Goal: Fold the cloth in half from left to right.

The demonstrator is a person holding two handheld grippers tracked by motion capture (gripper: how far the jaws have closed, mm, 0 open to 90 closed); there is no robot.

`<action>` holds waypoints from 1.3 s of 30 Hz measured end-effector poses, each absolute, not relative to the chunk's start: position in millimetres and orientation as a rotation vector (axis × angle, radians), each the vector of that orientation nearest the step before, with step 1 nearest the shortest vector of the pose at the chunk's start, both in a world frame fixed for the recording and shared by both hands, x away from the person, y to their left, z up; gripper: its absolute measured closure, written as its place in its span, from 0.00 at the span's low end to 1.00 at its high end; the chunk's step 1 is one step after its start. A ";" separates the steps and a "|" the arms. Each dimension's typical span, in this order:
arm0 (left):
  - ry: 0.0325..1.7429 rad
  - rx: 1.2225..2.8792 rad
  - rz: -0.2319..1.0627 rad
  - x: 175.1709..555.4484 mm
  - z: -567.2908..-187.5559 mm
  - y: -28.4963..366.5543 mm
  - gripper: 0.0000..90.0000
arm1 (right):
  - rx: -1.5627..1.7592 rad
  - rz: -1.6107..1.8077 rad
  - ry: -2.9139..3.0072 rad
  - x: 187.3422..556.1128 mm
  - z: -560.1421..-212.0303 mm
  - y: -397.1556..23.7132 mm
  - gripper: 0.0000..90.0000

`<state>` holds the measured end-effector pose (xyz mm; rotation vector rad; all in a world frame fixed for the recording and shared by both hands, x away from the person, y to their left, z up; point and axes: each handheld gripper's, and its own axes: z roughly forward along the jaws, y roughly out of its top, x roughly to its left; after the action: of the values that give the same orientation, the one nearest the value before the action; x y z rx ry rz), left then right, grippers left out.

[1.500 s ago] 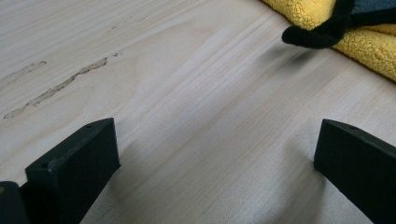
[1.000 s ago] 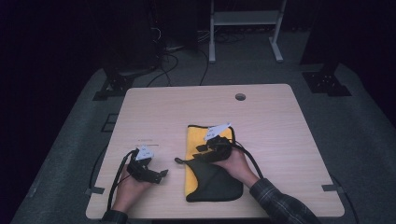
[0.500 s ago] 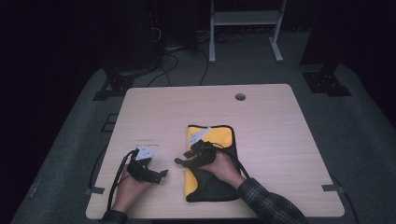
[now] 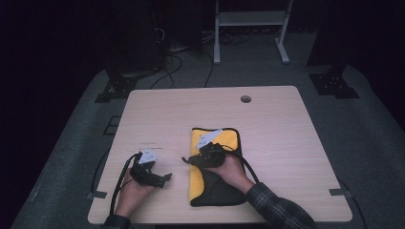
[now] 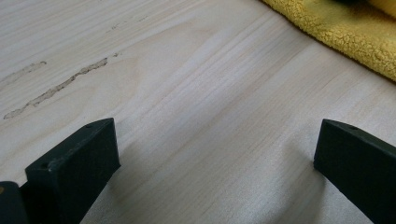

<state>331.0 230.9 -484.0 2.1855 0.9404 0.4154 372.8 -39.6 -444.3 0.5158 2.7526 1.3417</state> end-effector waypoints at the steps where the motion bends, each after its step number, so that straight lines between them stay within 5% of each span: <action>1: 0.941 2.185 0.416 331.0 -484.0 230.9 0.00 | 0.521 1.357 2.740 370.8 -442.0 -45.1 0.96; 30: 0.942 2.187 0.416 331.0 -483.8 230.8 0.00 | 0.699 1.396 2.645 272.4 -430.4 -187.8 0.97; 39: 0.944 2.187 0.417 330.7 -483.7 230.7 0.00 | 0.717 1.425 2.613 254.1 -431.0 -211.0 0.84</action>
<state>330.7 230.7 -483.7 2.1874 0.9443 0.4172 254.1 -211.0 -431.0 0.7167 2.6132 1.4248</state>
